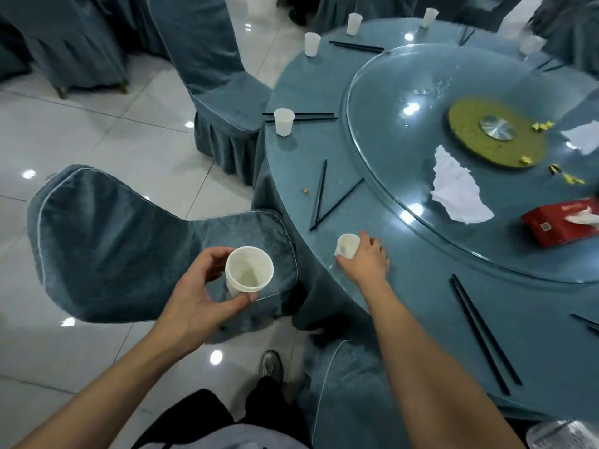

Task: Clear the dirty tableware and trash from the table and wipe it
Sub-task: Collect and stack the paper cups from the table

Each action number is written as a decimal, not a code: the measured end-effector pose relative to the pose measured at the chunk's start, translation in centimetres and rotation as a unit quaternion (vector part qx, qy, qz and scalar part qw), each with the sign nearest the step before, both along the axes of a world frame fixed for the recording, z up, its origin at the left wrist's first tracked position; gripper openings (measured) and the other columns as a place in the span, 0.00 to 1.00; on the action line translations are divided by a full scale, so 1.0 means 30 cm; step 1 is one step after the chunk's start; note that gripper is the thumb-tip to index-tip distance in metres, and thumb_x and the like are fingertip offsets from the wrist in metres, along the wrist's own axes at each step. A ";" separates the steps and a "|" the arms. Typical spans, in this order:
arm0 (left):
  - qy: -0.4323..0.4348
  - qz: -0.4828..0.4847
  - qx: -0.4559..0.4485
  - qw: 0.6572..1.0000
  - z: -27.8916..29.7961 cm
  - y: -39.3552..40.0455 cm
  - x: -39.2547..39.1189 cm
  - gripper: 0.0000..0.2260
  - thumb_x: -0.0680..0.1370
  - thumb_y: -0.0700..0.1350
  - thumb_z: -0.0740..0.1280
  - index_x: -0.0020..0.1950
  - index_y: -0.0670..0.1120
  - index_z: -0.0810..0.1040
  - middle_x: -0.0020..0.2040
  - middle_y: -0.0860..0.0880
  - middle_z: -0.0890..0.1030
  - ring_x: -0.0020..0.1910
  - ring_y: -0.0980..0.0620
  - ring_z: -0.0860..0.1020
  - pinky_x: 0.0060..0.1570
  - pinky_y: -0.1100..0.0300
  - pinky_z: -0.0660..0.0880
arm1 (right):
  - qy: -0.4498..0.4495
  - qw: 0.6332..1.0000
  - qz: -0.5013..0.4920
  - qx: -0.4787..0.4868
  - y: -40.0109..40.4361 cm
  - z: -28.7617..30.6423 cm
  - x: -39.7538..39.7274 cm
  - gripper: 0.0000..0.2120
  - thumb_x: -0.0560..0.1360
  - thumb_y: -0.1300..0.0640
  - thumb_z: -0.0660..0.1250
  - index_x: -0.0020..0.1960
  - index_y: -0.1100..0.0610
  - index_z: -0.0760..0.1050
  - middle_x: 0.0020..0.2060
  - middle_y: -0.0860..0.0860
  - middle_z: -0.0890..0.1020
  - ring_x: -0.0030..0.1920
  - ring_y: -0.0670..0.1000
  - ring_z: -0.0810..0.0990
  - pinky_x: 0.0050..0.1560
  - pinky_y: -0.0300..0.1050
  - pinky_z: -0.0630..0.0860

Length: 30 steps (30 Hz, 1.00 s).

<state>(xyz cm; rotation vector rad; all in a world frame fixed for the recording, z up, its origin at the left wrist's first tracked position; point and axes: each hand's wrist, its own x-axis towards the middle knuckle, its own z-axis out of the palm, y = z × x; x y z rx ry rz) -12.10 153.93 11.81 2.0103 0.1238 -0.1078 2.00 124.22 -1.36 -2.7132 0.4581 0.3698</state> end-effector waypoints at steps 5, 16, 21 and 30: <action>0.003 0.012 0.006 1.000 -0.002 -0.009 0.087 0.28 0.67 0.45 0.82 0.61 0.59 0.74 0.59 0.62 0.81 0.61 0.61 0.78 0.67 0.54 0.72 | -0.005 1.000 0.001 0.003 -0.016 -0.065 0.057 0.35 0.70 0.40 0.72 0.70 0.53 0.66 0.64 0.57 0.74 0.65 0.61 0.73 0.65 0.58 0.69; -0.006 0.067 0.017 0.998 0.025 0.119 0.184 0.28 0.67 0.46 0.82 0.62 0.59 0.75 0.59 0.64 0.80 0.61 0.62 0.77 0.66 0.58 0.73 | -0.142 0.927 0.046 0.345 0.266 0.308 0.065 0.28 0.62 0.38 0.79 0.58 0.41 0.72 0.52 0.40 0.81 0.54 0.46 0.80 0.55 0.49 0.78; -0.024 0.108 0.019 0.994 0.039 0.252 0.174 0.27 0.69 0.48 0.81 0.62 0.60 0.74 0.60 0.66 0.79 0.61 0.64 0.77 0.62 0.62 0.73 | -0.186 0.838 0.172 0.483 0.544 0.610 0.035 0.27 0.65 0.46 0.81 0.61 0.43 0.75 0.56 0.40 0.81 0.57 0.43 0.79 0.56 0.34 0.75; -0.037 0.150 -0.015 0.988 0.032 0.612 0.095 0.27 0.68 0.52 0.81 0.62 0.58 0.74 0.59 0.64 0.80 0.61 0.62 0.77 0.62 0.61 0.74 | -0.044 0.855 0.386 0.343 1.052 0.611 -0.024 0.33 0.62 0.42 0.82 0.63 0.37 0.74 0.61 0.36 0.72 0.64 0.37 0.70 0.71 0.47 0.68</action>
